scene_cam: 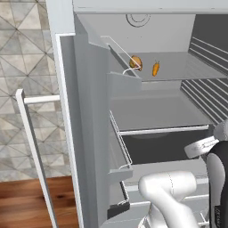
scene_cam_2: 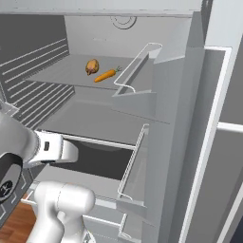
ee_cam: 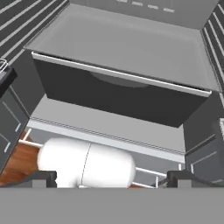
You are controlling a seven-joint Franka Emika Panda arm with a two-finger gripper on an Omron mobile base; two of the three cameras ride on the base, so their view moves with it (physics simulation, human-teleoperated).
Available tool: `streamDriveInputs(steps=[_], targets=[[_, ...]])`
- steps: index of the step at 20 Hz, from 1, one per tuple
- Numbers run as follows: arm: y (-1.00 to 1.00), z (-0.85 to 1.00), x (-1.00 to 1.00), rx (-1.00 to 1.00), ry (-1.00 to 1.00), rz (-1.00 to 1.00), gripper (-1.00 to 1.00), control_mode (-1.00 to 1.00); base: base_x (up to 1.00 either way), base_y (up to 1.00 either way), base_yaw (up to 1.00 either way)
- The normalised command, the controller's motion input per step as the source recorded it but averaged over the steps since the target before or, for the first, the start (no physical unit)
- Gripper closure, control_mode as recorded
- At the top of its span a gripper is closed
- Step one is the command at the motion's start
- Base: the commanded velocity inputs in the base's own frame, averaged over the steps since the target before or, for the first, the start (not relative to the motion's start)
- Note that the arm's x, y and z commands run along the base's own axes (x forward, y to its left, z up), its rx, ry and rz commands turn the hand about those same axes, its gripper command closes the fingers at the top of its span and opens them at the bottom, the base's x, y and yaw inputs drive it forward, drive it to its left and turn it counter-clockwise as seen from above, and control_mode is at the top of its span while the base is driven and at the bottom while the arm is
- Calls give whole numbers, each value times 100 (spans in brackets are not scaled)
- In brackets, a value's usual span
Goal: Place one carrot and one chicken drumstick in each tupperware on the nearby counter, to pack two identical lunches.
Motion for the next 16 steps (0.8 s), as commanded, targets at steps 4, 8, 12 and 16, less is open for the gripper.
streamDriveInputs(steps=[4, 8, 12, 16], targets=[[0, 43, -1, 0, -36, -10, -100, -100, 0, 0, 0], [0, 36, 2, 6, -19, -20, -100, -100, 0, 0, 0], [0, 44, 12, 14, -5, -23, -100, -100, 0, 0, 0], [0, 37, 21, 21, -8, -13, -100, -100, 0, 0, 0]])
